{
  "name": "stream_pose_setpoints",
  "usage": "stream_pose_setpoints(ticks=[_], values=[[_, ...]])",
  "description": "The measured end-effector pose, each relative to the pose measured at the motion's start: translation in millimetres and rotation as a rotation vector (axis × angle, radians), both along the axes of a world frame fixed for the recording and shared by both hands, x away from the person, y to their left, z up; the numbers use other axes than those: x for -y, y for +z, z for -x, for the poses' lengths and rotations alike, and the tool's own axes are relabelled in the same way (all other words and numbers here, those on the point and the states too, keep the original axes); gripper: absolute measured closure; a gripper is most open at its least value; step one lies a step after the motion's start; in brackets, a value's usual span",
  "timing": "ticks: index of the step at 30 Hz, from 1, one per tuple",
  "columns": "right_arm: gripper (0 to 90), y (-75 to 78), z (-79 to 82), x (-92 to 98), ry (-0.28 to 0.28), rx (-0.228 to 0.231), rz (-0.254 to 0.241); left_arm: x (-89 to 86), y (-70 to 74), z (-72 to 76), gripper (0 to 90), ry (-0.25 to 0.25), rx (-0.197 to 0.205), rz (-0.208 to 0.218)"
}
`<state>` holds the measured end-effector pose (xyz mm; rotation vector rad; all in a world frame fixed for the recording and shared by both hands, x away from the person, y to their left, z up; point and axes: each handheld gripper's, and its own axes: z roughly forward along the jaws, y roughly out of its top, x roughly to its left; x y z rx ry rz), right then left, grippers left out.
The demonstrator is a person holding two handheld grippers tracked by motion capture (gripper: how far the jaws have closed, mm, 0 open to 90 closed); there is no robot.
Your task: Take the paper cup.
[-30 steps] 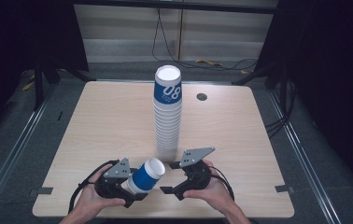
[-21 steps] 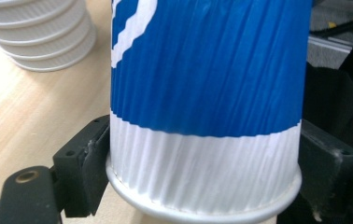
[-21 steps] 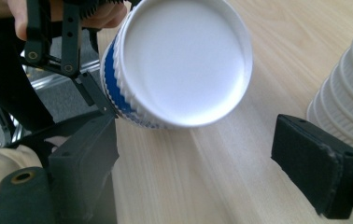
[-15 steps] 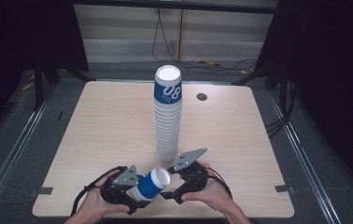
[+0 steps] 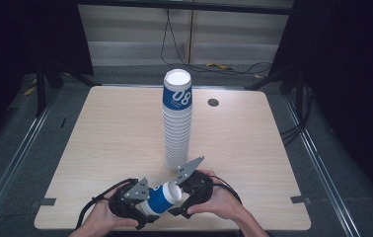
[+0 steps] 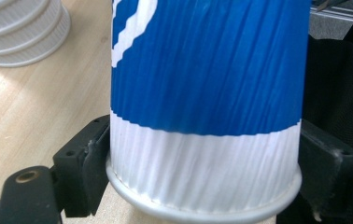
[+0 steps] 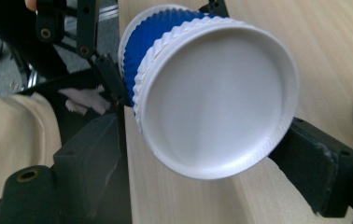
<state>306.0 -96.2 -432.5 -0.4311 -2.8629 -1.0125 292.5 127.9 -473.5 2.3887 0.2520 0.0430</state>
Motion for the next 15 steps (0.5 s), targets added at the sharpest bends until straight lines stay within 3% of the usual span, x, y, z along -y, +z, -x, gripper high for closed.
stream_pose_setpoints(ticks=[4, 9, 15], values=[[17.1, 0.1, -2.9, -3.4, 0.027, -0.012, 0.027, 0.7, -0.7, 0.5, 16.4, -0.007, -0.004, -0.003], [17.3, -0.9, -4.7, -6.1, 0.042, -0.022, 0.029, 1.3, -0.2, 0.9, 16.4, -0.02, 0.002, -0.018], [17.5, 1.8, -6.6, -9.2, 0.053, -0.031, 0.017, -3.4, 4.1, -1.0, 16.4, -0.011, 0.013, -0.005]])
